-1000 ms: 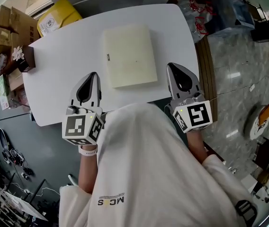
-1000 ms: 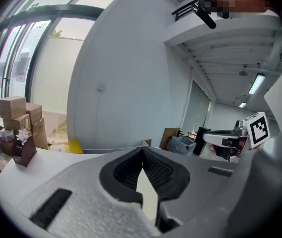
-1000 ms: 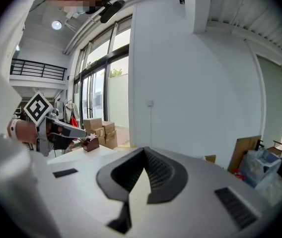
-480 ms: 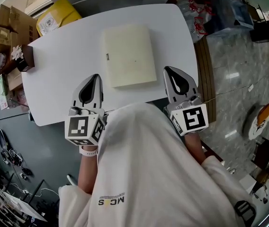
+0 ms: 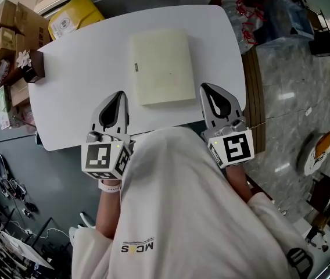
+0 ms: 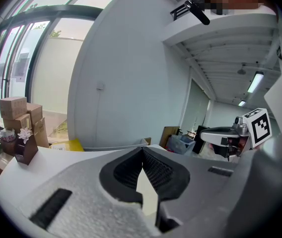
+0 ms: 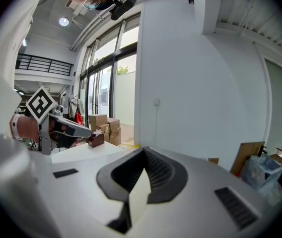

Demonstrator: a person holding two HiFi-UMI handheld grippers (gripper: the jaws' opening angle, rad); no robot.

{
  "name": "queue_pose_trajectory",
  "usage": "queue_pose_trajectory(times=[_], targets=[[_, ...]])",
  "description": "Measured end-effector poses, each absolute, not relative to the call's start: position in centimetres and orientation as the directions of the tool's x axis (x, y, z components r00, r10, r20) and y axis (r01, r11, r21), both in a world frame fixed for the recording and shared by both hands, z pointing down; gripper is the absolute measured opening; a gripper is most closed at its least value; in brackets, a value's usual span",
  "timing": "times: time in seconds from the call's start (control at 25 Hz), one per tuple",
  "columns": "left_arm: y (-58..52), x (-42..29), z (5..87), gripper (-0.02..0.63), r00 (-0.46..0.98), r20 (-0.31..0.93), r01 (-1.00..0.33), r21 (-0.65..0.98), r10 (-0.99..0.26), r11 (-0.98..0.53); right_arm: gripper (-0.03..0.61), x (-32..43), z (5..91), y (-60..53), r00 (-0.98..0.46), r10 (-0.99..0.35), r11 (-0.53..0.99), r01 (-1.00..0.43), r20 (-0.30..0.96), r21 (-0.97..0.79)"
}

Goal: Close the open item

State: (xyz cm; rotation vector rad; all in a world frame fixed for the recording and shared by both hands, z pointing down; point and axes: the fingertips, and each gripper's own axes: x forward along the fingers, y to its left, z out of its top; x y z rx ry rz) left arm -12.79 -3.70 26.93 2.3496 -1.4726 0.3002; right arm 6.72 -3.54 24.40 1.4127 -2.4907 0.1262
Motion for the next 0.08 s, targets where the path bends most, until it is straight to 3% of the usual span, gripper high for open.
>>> queue_pose_trajectory(times=[0.08], targets=[[-3.53,-12.95,26.97,0.025,0.436,0.358,-0.9,0.181,-0.826,-0.397,0.014,6.27,24.35,-3.44,-0.492,-0.826,0.525,-0.849,0.274,0.06]])
